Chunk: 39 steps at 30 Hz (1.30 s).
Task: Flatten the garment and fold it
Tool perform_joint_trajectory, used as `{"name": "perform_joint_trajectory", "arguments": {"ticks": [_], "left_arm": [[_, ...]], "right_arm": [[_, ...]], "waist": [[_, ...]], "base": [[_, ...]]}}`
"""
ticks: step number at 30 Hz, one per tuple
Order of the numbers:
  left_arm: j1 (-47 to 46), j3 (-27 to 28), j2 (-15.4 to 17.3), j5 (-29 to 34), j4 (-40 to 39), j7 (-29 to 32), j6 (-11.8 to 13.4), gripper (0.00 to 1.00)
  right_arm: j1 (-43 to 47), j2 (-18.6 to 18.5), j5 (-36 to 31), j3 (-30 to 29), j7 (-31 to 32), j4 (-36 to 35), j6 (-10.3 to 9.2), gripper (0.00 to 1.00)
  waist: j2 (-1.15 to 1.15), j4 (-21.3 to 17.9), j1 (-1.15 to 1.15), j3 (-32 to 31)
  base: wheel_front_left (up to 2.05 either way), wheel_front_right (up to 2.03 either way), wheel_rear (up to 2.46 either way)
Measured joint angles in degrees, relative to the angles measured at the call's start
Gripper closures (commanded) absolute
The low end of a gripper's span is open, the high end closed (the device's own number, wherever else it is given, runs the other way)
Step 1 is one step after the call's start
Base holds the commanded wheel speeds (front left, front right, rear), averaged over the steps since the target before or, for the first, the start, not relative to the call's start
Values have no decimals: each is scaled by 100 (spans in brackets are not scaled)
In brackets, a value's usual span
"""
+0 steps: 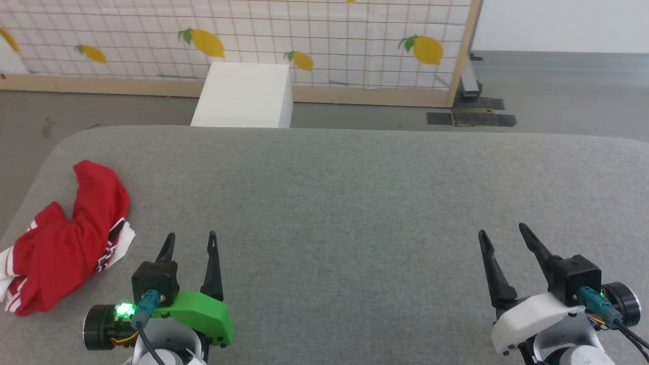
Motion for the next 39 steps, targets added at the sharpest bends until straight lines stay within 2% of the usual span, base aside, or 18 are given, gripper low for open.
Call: {"name": "perform_joint_trajectory", "arguments": {"ticks": [39], "left_arm": [[9,55,77,-404,144,-480,501,0]], "right_arm": [[-94,1,101,134,-390,193,0,0]], "waist": [[0,1444,0,79]], "base": [[0,0,0]]}}
